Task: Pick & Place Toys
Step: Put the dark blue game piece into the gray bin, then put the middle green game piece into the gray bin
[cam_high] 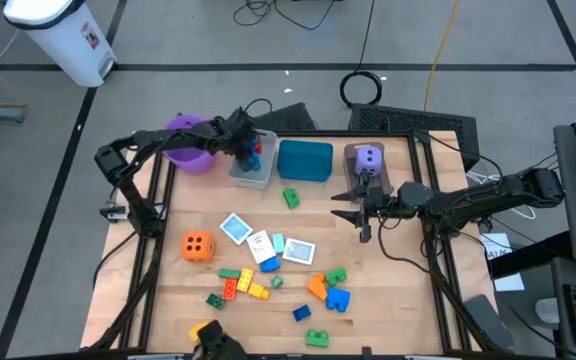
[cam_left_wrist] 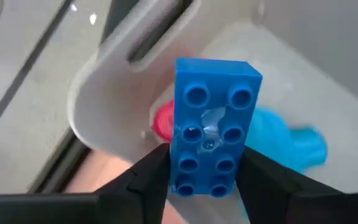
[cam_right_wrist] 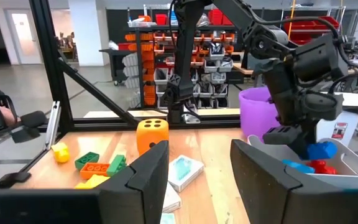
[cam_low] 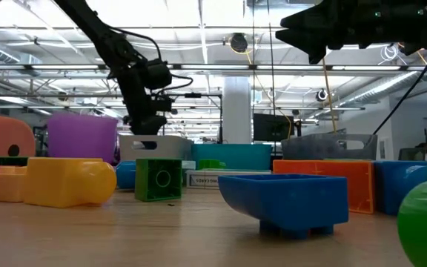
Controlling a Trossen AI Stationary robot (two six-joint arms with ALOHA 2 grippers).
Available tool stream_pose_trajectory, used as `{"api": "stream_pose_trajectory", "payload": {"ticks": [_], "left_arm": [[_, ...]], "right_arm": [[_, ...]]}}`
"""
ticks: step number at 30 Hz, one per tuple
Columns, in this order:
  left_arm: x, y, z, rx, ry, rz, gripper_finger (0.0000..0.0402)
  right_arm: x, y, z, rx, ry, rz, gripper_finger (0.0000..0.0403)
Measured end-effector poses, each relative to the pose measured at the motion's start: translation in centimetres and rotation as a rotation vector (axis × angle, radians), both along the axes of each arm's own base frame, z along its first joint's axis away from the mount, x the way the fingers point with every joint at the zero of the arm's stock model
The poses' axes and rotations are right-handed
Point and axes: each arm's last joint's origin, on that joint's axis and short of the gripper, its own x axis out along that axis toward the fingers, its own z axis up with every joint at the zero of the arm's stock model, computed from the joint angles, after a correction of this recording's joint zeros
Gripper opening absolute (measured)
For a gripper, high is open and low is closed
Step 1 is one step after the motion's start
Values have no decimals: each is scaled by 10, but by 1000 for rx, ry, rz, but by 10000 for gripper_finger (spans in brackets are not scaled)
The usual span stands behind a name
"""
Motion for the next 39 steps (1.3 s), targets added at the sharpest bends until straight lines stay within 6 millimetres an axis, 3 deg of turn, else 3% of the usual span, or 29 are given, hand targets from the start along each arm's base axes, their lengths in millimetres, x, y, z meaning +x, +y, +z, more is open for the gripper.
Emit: {"api": "stream_pose_trajectory", "payload": {"ticks": [7, 14, 20, 26, 29, 33, 39], "left_arm": [[5, 3, 10, 17, -25, 3, 266], [11, 2, 34, 14, -23, -11, 284], [10, -12, 79, 57, -174, -110, 273], [-11, -41, 138, 15, -480, -325, 267], [-24, -61, 158, -44, -614, -478, 268], [-35, -93, 153, -111, -694, -652, 268], [-35, -138, 102, -160, -818, -754, 268]], "right_arm": [[0, 0, -1, 0, 9, 0, 167], [0, 0, -4, -1, 41, 0, 167], [0, 0, -4, -2, 45, 0, 167], [0, 0, -4, 12, 45, 2, 167], [0, 0, -5, 56, 50, 4, 167], [0, 0, -10, 91, 98, 3, 167], [6, 3, -21, 156, 161, 10, 167]]}}
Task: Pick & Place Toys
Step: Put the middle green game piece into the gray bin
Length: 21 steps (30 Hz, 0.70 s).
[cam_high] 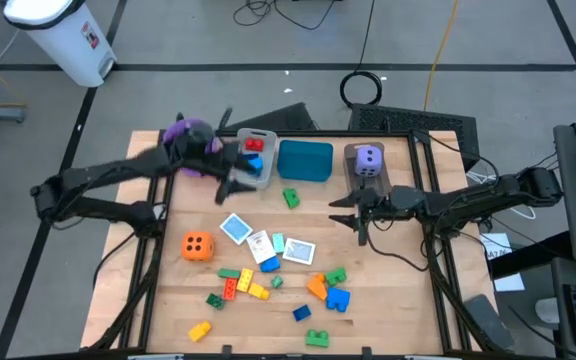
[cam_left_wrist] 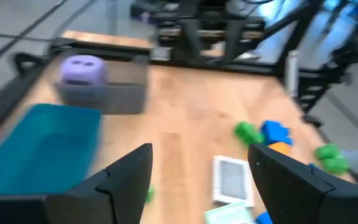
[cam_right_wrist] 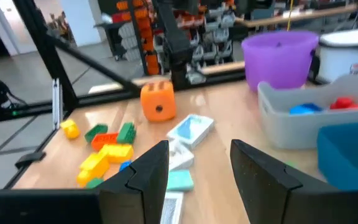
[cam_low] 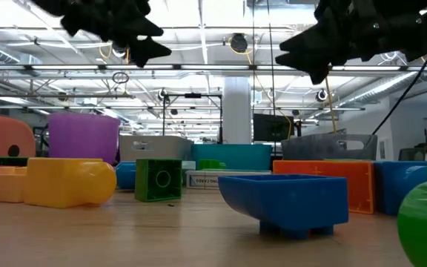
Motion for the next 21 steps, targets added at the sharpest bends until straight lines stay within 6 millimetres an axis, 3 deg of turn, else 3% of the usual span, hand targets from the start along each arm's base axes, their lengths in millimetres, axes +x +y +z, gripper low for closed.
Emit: {"api": "stream_pose_trajectory", "payload": {"ticks": [5, 10, 16, 21], "left_arm": [[2, -35, -43, -71, -140, -48, 269], [4, -67, -66, -61, -243, -16, 269], [9, -88, -62, -29, -339, -13, 269], [10, -95, -59, -15, -390, -29, 269]], "right_arm": [[7, 12, -15, 44, 73, 63, 167], [11, 35, -33, 71, 167, 227, 167], [12, 57, -64, 58, 352, 300, 167], [12, 69, -87, 41, 454, 338, 167]]}}
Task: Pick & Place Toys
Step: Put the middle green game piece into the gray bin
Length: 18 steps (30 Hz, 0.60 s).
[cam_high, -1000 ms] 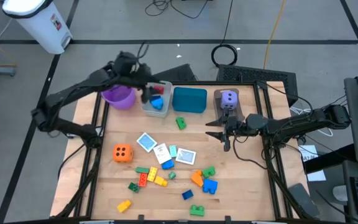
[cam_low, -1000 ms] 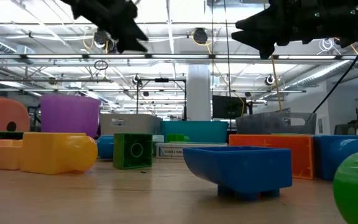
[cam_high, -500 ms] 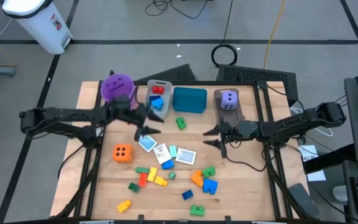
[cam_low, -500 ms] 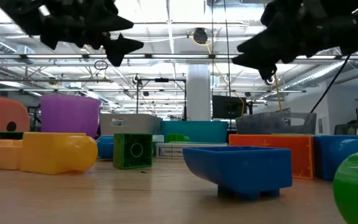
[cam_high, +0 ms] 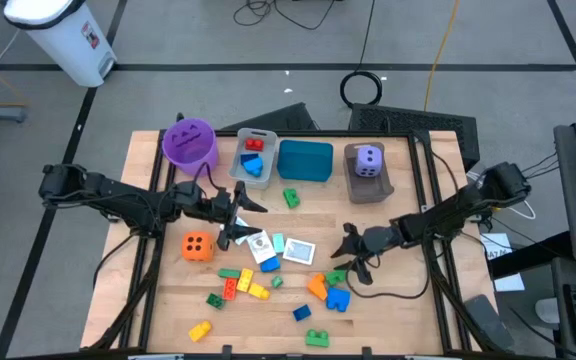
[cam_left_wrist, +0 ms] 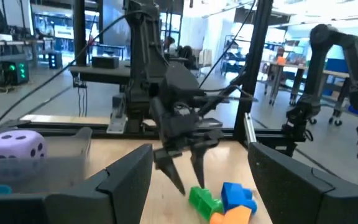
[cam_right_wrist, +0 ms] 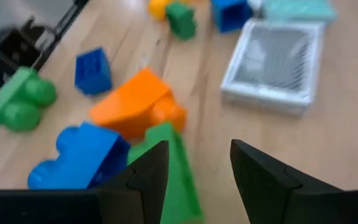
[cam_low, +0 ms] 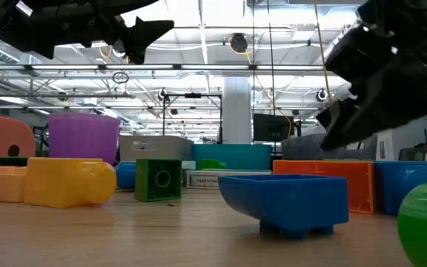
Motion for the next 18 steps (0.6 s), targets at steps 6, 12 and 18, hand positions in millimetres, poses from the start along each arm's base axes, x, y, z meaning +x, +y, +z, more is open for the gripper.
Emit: {"api": "stream_pose_trajectory", "payload": {"ticks": [6, 12, 18], "left_arm": [[0, 0, 0, -13, 8, -3, 269], [0, 1, -1, -25, 10, 32, 269], [0, 1, -1, -26, 10, 47, 269]], "right_arm": [[2, 16, -12, -18, 36, 59, 167], [1, 20, -20, -69, 62, 44, 167], [3, 17, -23, -92, 53, 39, 154]]}}
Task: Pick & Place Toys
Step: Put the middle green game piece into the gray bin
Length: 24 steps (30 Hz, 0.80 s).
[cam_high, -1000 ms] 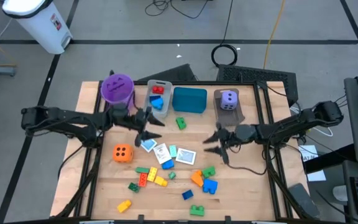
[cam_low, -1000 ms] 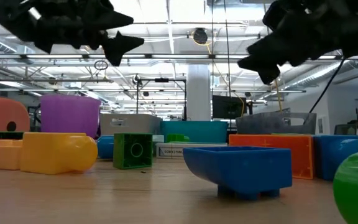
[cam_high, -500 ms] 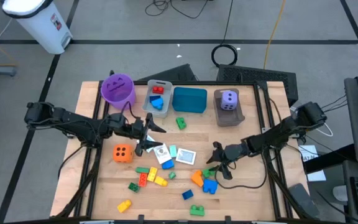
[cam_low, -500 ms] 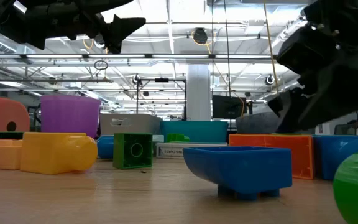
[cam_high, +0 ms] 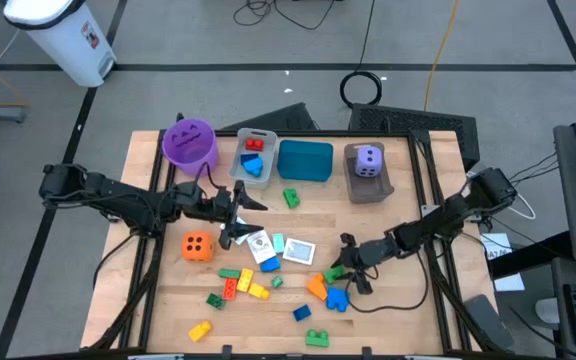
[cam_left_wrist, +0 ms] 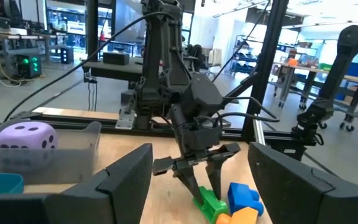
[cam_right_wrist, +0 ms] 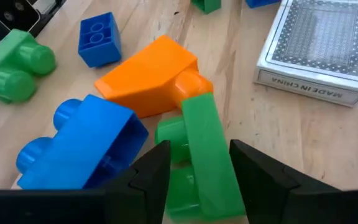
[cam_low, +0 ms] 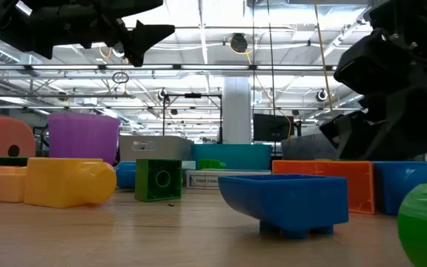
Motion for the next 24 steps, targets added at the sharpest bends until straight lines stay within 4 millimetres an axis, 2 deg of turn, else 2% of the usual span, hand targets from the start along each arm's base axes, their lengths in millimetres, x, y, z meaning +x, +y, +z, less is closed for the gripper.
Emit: {"api": "stream_pose_trajectory", "payload": {"ticks": [9, 16, 24], "left_arm": [[0, 0, 0, -1, 1, 0, 269], [0, 0, 0, 0, 2, 3, 269], [0, 3, -1, 72, -1, 77, 269]], "right_arm": [[4, -9, 0, -35, -13, -11, 69], [5, -14, 9, -66, -73, -8, 74], [6, -25, 40, -110, -245, -18, 67]]}}
